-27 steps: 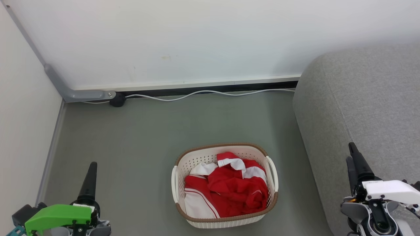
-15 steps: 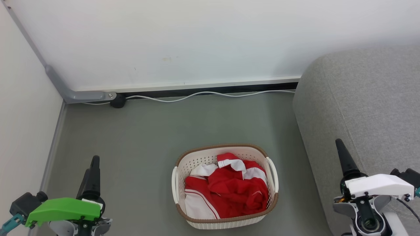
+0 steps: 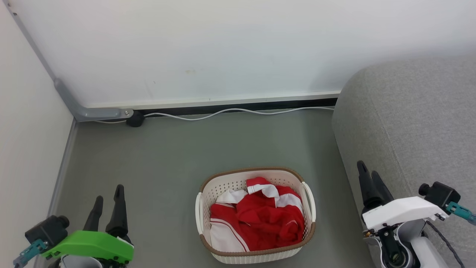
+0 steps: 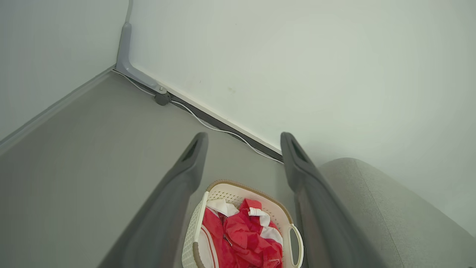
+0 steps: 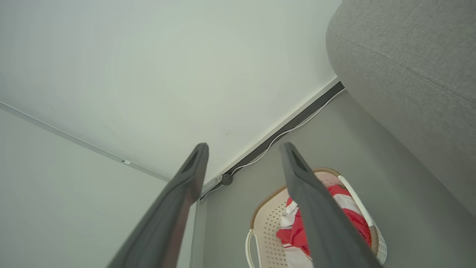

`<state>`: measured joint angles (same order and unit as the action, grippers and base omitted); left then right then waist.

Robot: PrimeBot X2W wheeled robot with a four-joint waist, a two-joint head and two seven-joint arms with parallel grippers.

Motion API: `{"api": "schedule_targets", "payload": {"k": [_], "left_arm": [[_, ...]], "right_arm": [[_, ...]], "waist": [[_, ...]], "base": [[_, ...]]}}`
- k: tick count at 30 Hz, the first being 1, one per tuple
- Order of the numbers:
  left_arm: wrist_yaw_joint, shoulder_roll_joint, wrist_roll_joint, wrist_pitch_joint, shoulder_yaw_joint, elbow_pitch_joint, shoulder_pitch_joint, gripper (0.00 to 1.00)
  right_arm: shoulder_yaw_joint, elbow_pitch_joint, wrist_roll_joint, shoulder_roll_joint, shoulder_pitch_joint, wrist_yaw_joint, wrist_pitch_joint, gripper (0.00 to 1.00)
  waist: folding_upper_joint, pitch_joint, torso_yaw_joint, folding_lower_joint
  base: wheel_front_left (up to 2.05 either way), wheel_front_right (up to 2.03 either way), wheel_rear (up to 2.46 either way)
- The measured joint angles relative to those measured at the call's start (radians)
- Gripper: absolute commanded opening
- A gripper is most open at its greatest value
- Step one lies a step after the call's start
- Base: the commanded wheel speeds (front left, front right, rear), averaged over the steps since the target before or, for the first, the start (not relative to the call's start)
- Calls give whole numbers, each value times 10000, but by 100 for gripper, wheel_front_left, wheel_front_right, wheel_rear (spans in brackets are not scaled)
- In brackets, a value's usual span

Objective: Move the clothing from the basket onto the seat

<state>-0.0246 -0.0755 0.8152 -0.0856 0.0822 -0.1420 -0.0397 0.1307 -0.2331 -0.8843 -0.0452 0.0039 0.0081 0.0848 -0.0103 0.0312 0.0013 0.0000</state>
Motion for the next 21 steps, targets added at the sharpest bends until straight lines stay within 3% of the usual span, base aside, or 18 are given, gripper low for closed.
{"api": "schedule_targets", "payload": {"k": [21], "left_arm": [[564, -96, -3283, -729, 600, 351, -383, 100]], "right_arm": [[999, 35, 2809, -86, 21, -428, 731, 100]], "waist": [[0, 122, -3, 0]], "base": [[0, 0, 0]]}}
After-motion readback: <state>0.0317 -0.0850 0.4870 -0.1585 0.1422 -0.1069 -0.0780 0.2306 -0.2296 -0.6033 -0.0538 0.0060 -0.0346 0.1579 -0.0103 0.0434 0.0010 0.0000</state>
